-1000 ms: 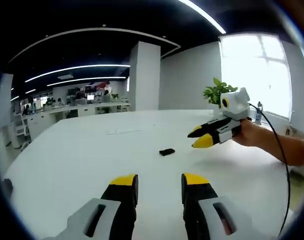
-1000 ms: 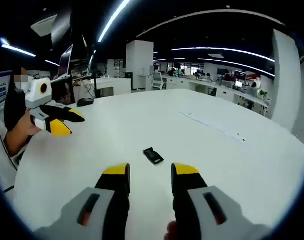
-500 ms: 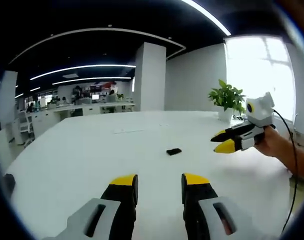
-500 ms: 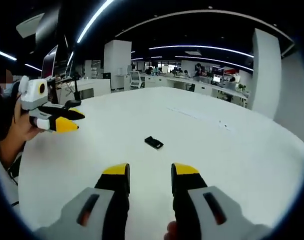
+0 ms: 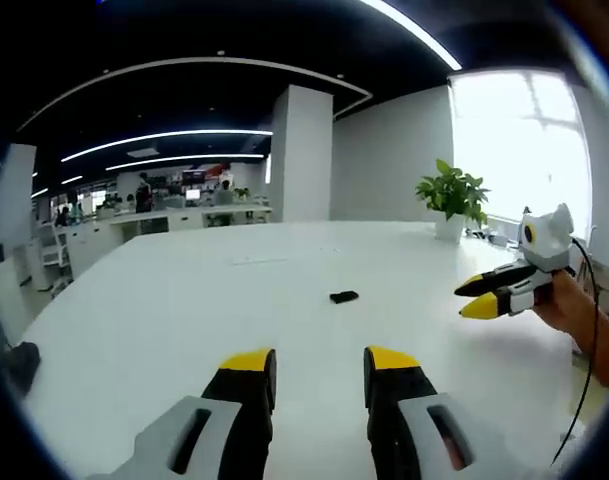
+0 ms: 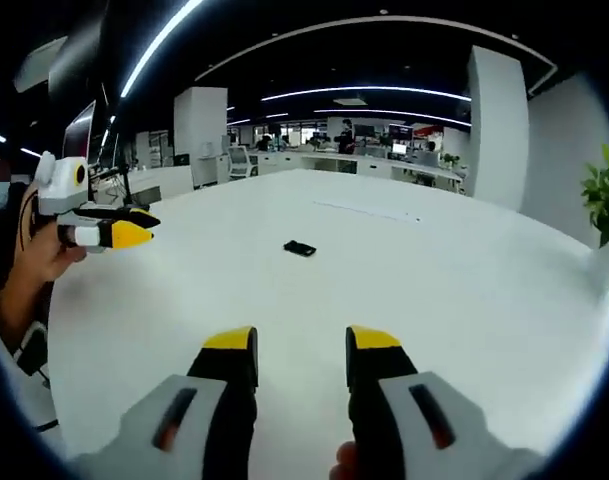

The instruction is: Snap the two parts of the plastic buckle together until the buckle closes and remains connected.

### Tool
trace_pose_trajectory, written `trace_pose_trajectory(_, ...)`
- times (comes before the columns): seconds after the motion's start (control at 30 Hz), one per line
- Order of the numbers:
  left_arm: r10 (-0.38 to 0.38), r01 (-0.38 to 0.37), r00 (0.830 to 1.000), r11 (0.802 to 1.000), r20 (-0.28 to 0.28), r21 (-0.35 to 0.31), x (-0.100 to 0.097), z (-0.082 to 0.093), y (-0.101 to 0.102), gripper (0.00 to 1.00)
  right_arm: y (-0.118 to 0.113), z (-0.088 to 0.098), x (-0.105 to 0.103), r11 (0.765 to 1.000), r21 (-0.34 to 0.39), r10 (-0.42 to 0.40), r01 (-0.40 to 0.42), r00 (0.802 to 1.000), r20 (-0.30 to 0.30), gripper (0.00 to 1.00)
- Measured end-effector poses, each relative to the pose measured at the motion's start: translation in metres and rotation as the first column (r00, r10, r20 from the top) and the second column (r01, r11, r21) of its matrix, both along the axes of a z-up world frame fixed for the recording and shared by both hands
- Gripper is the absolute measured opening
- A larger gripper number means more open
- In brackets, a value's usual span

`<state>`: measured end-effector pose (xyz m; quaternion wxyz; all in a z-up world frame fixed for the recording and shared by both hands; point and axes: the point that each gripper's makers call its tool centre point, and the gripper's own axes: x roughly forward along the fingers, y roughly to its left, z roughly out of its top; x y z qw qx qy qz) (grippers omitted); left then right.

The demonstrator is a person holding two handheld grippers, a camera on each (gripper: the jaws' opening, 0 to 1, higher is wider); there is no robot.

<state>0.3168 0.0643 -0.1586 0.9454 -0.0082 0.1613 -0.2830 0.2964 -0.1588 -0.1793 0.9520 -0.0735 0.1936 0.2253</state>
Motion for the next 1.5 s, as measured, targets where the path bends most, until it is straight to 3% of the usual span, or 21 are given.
trace_pose_trajectory(0.3,0.041,-0.041,0.999,0.999,0.030,0.022,-0.011,0.003,0.011,0.34,-0.008,0.004,-0.027,0.998,0.019,-0.062,0.062,0.998,0.014,0.36)
trace_pose_trajectory(0.73,0.069,-0.069,0.998,0.998,-0.009,0.006,-0.027,-0.009,0.019,0.35,-0.021,0.001,-0.056,0.988,0.049,-0.144,0.143,0.990,0.000,0.37)
trace_pose_trajectory(1.03,0.080,-0.080,0.996,0.997,-0.037,0.001,-0.034,-0.019,0.023,0.35,-0.014,-0.002,-0.057,0.987,0.079,-0.137,0.138,0.990,-0.014,0.36)
trace_pose_trajectory(1.5,0.084,-0.084,0.996,0.996,-0.038,0.007,-0.036,-0.018,0.023,0.35,-0.016,-0.002,-0.058,0.988,0.068,-0.141,0.141,0.990,-0.013,0.36)
